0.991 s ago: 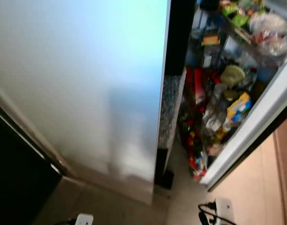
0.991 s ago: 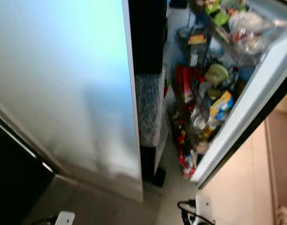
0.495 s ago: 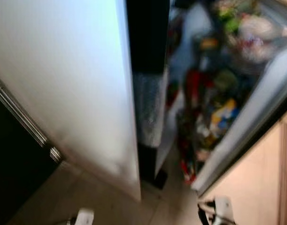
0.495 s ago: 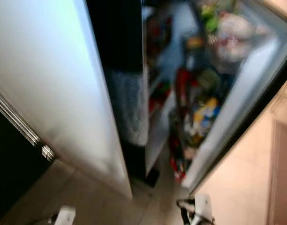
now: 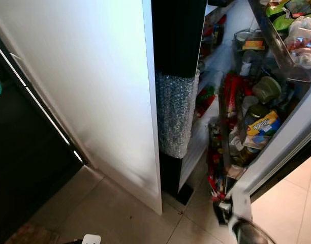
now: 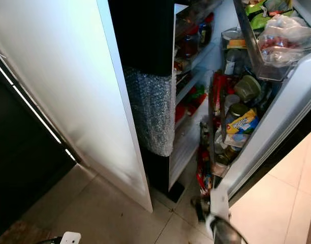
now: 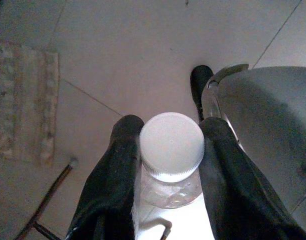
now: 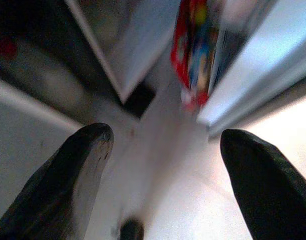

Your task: Restocking fridge

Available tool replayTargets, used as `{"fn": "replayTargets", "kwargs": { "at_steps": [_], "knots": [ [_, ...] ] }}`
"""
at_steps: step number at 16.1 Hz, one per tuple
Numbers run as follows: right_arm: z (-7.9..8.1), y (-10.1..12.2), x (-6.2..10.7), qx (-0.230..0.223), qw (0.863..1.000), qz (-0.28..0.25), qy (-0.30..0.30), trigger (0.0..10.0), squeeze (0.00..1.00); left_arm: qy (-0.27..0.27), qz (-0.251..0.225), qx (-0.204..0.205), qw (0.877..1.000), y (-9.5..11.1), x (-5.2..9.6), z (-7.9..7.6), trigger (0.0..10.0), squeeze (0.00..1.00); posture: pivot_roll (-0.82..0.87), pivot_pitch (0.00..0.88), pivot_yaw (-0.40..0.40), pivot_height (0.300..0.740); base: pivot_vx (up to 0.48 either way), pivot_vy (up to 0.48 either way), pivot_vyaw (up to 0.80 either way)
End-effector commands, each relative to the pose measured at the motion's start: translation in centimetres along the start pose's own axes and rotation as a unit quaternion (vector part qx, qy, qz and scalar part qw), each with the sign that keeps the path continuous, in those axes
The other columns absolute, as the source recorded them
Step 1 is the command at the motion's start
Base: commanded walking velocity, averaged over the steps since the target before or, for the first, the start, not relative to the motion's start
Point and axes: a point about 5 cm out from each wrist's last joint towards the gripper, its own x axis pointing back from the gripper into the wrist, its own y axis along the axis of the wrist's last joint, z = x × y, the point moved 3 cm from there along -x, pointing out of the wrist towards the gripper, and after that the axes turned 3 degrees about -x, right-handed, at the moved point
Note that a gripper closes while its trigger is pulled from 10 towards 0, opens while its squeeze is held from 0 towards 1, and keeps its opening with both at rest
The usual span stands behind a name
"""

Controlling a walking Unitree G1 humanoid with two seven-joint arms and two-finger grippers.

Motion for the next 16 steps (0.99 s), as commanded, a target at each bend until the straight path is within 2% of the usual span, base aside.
{"fn": "replayTargets", "kwargs": {
  "at_steps": [1,3,6,7,9,11,13,16],
  "knots": [
    [-1.4,1.2,0.0,-0.006,0.999,-0.028,-0.030,10.0,0.00,0.004,0.009,-0.001,1.000,-0.6,0.1,0.3,10.0,0.00,-0.03,0.111,0.026,0.740,0.000,0.000,0.00],
    [-2.0,3.3,-0.1,-0.018,0.997,-0.068,-0.040,10.0,0.00,0.004,0.010,-0.002,1.000,-0.6,0.1,0.3,10.0,0.00,-0.03,0.113,0.028,0.740,0.000,0.000,0.00],
    [-1.9,6.7,-0.3,-0.026,0.991,-0.133,-0.018,10.0,0.00,0.004,0.010,-0.006,1.000,-0.6,0.1,0.3,10.0,0.00,-0.03,0.112,0.031,0.740,0.000,0.000,0.00],
    [-1.8,6.8,-0.3,-0.026,0.990,-0.136,-0.016,10.0,0.00,0.004,0.010,-0.006,1.000,-0.6,0.1,0.3,10.0,0.00,-0.03,0.112,0.031,0.740,0.000,0.000,0.00],
    [-1.8,8.7,-0.3,-0.011,0.986,-0.167,-0.019,10.0,0.00,0.003,0.009,-0.008,1.000,-0.5,0.1,0.2,10.0,0.00,-0.03,0.112,0.031,0.740,0.000,0.000,0.00],
    [-2.2,10.1,-0.2,-0.016,0.981,-0.191,-0.027,10.0,0.00,0.003,0.008,-0.009,1.000,-0.5,0.1,0.2,10.0,0.00,-0.03,0.112,0.033,0.740,0.000,0.000,0.00],
    [-2.7,12.4,0.1,-0.018,0.973,-0.230,-0.031,10.0,0.00,0.006,0.007,-0.010,1.000,-0.5,0.1,0.4,10.0,0.00,-0.03,0.113,0.033,0.740,0.000,0.000,0.00],
    [-2.2,13.8,0.3,-0.014,0.966,-0.256,-0.022,10.0,0.00,0.004,0.007,-0.009,1.000,-0.5,0.1,0.2,10.0,0.00,-0.03,0.113,0.033,0.740,0.000,0.000,0.00]
  ]
}}
